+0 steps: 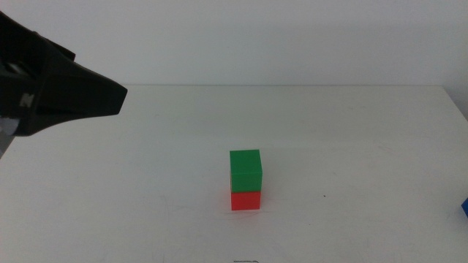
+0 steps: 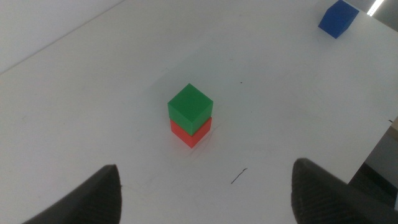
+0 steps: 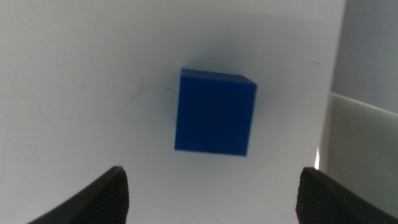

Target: Stack red cubes first, then green, then blue cubes in a specific spot.

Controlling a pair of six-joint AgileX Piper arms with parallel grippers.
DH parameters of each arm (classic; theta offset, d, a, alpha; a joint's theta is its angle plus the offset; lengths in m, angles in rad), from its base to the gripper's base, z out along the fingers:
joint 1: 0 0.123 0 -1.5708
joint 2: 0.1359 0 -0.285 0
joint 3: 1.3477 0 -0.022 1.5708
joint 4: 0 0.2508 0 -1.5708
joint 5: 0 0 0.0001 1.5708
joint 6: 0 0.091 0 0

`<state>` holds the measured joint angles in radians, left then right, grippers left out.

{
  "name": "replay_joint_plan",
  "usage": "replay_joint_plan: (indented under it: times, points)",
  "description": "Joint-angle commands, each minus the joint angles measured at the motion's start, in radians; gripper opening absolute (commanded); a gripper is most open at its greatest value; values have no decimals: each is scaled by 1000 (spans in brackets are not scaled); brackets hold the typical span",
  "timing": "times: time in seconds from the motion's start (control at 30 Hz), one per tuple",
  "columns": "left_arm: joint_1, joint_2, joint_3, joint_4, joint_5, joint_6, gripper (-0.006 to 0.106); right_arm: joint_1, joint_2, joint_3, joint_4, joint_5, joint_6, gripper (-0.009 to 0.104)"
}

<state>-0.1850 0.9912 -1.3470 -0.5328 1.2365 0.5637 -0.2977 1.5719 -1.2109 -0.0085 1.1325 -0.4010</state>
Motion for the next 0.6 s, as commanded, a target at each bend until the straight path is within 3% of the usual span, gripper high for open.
replay_joint_plan:
  times: [0.0, 0.57]
  points:
    - [1, -10, -23, -38, -48, -3, 94, -8, -10, -24, 8, -24, -14, 91]
    - [1, -10, -23, -38, -49, -3, 94, -7, 120, -24, 0, -82, 6, 91]
